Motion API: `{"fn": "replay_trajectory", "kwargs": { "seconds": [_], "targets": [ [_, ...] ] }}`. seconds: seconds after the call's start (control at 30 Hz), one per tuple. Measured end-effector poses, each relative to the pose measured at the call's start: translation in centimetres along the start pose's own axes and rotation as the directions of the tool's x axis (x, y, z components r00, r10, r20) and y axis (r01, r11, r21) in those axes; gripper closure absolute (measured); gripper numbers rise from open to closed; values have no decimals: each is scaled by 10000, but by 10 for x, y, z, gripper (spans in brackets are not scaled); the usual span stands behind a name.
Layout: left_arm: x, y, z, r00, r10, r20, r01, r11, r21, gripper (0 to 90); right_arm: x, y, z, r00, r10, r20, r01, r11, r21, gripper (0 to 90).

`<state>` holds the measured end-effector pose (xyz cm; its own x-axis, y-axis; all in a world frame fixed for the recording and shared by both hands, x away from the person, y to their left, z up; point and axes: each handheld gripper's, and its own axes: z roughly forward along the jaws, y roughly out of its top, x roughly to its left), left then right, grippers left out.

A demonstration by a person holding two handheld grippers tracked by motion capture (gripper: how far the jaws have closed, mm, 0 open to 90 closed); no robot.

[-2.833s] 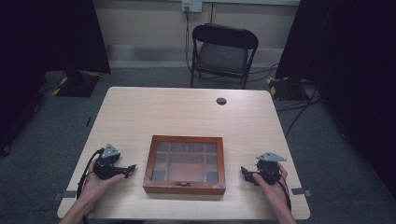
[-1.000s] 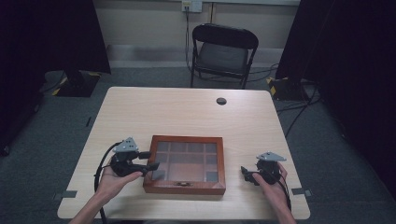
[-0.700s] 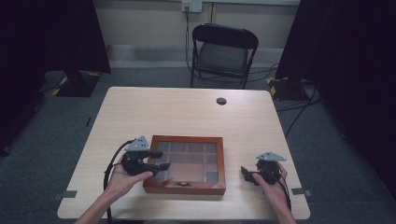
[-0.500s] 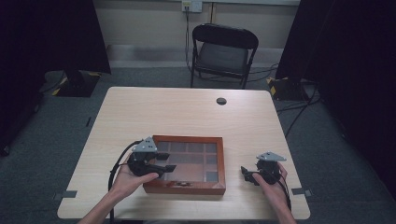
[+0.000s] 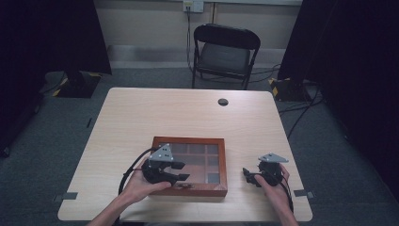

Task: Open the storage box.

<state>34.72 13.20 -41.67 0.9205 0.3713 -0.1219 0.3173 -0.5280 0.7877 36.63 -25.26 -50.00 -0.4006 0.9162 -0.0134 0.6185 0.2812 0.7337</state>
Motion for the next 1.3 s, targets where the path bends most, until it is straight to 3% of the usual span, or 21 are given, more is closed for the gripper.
{"fn": "replay_trajectory", "kwargs": {
  "seconds": [0.2, 0.43, 0.67, 1.03, 1.3],
  "targets": [
    [-5, -2, 7, 9986, -13, 529, 1, 9997, 236, 591, 0, 0, 0, 10000, -1, -1, 1, 10000, -1, 124],
    [-8, -10, 12, 9966, 82, 820, -114, 9992, 388, 669, 0, 0, 0, 10000, -19, -10, 19, 10000, -11, 124],
    [-6, -17, 12, 9968, 85, 789, -139, 9976, 681, 738, 0, 0, 0, 10000, -13, -8, 13, 10000, -6, 124],
    [-11, -17, 14, 9950, 709, 704, -755, 9951, 643, 795, 0, 0, 0, 10000, -21, -10, 21, 10000, -13, 124],
    [-10, -18, 14, 9961, 480, 738, -522, 9971, 557, 801, 0, 0, 0, 10000, 0, -6, 0, 10000, 1, 124]
  ]
}}
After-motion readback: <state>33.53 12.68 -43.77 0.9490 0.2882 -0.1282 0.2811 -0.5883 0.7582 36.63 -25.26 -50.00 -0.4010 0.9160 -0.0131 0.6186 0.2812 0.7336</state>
